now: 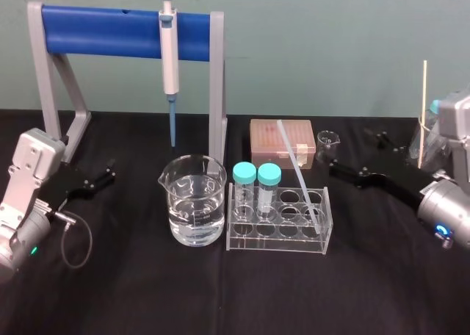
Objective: Pick up the stirring rod with one hand, then place it down.
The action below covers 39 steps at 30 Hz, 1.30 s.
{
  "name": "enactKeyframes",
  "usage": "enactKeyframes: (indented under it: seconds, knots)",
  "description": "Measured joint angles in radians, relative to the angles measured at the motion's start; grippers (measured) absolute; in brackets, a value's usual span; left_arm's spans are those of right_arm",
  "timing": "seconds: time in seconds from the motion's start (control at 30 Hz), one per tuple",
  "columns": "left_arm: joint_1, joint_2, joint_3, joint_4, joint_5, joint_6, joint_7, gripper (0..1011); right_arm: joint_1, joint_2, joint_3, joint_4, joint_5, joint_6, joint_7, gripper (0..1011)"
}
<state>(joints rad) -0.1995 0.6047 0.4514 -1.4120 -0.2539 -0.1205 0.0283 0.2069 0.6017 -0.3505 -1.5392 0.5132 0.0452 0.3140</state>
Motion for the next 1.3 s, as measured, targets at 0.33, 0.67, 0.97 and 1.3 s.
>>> enactKeyframes:
  seconds: [0.33, 0.67, 0.97, 1.3]
  knots:
    - [0.0, 0.0, 0.0, 0.0, 0.0, 0.0, 0.0, 1000, 0.051, -0.044, -0.022, 0.012, 0.01, 0.063, 0.089, 1003]
    - [0.0, 0.0, 0.0, 0.0, 0.0, 0.0, 0.0, 1000, 0.109, -0.101, -0.05, 0.066, -0.002, 0.115, 0.107, 1003]
    - [0.0, 0.0, 0.0, 0.0, 0.0, 0.0, 0.0, 1000, 0.149, -0.138, -0.07, 0.111, -0.03, 0.13, 0.108, 1003]
    - [0.0, 0.0, 0.0, 0.0, 0.0, 0.0, 0.0, 1000, 0.177, -0.172, -0.078, 0.158, -0.052, 0.137, 0.106, 1003]
